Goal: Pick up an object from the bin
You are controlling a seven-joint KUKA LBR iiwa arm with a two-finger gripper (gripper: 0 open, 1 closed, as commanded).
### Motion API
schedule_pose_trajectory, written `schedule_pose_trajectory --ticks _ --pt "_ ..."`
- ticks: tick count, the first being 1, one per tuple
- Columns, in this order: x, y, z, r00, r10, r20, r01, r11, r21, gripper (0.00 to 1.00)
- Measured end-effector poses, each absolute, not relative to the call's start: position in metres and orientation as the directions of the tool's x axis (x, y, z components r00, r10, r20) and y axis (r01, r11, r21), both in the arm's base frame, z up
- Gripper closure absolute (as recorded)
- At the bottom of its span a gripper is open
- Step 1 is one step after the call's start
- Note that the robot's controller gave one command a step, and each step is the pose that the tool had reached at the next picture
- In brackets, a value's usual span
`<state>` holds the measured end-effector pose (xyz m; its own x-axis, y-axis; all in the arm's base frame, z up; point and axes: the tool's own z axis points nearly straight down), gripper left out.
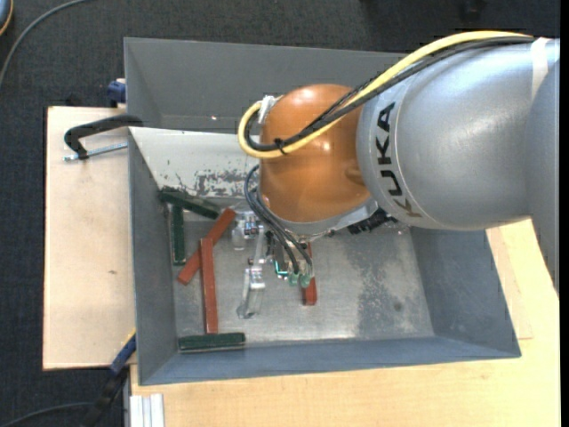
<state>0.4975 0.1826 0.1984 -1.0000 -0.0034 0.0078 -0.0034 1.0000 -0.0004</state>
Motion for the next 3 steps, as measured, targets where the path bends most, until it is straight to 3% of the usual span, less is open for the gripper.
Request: schedule_pose_trajectory --ticks 1,2,3 --pt "0.496 0.22 0.07 -0.866 -0.501 0.002 -0.501 0.866 0.001 0.0" --pt "0.566 0.23 0.102 -0.483 -0.876 -0.01 -0.876 0.483 -0.005 0.0" --pt "0.568 0.23 0.109 -0.216 -0.976 -0.006 -0.976 0.216 -0.004 0.0"
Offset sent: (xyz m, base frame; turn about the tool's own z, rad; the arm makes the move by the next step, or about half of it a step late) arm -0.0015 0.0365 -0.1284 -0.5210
